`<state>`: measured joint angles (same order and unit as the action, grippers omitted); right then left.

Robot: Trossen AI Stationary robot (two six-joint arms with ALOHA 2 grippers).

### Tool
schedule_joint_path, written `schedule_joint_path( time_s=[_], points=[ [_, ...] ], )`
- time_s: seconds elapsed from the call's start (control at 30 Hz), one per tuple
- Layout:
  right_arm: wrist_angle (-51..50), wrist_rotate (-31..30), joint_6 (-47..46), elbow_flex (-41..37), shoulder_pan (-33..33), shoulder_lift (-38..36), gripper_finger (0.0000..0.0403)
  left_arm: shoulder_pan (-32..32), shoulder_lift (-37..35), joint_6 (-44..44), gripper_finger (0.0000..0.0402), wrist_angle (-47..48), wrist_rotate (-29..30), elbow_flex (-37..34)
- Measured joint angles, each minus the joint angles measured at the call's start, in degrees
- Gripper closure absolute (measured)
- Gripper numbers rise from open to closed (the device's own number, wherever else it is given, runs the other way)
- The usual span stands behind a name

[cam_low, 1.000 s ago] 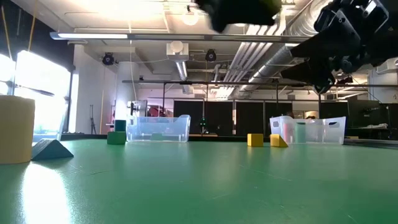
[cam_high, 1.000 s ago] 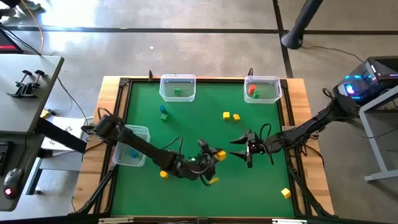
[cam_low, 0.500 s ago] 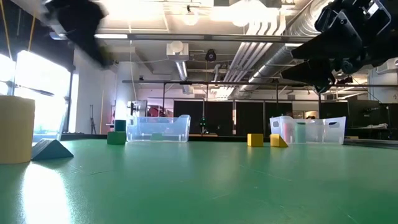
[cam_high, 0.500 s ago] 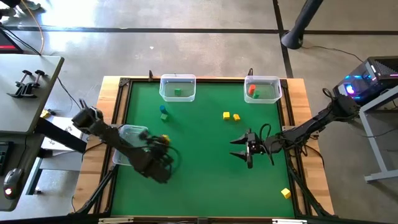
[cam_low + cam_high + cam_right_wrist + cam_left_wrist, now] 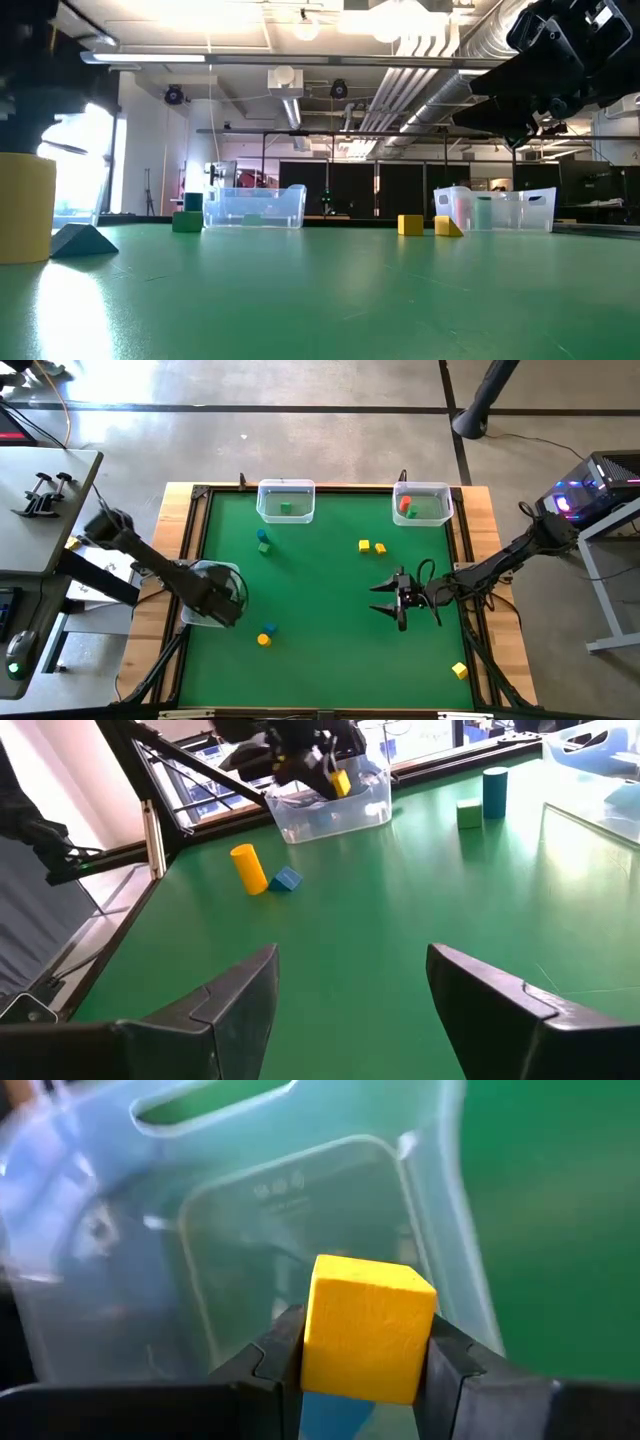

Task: Sort blocks by size
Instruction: Put the yellow square block into the bottom transparent bin

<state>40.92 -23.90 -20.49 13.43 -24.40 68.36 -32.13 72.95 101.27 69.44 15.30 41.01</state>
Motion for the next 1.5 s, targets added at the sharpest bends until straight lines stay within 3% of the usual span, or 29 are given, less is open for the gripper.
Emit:
schedule_joint_path(
  time_s=[0.2, 0.4, 0.63, 0.83, 1.07, 1.5],
  points=[
    [-0.30, 0.11, 0.03, 0.00, 0.00, 0.14, 0.0153, 3.79, -4.68, 1.73, 0.0296, -0.22, 0.67, -0.05],
    [0.23, 0.09, -0.02, -0.02, 0.00, 0.93, 0.0153, 8.46, -4.88, 1.94, 0.0296, -0.38, -6.78, -0.05],
    [0.01, 0.13, -0.05, -0.02, 0.00, 1.03, 0.0153, 12.63, -4.81, 0.24, 0.0296, -4.90, -8.57, -2.07],
    [-0.02, 0.29, -0.17, -0.02, 0.00, 1.03, 0.0153, 13.54, -4.61, 0.11, 0.0287, -10.22, -11.31, -7.46],
    [0.00, 0.30, -0.09, -0.02, 0.00, 1.03, 0.0153, 13.54, -4.59, 0.06, 0.0283, -12.12, -10.55, -8.57],
    [0.03, 0.30, -0.12, -0.02, -0.01, 1.03, 0.0153, 13.36, -4.59, -1.69, 0.0209, -13.35, -10.27, -9.57]
  ],
)
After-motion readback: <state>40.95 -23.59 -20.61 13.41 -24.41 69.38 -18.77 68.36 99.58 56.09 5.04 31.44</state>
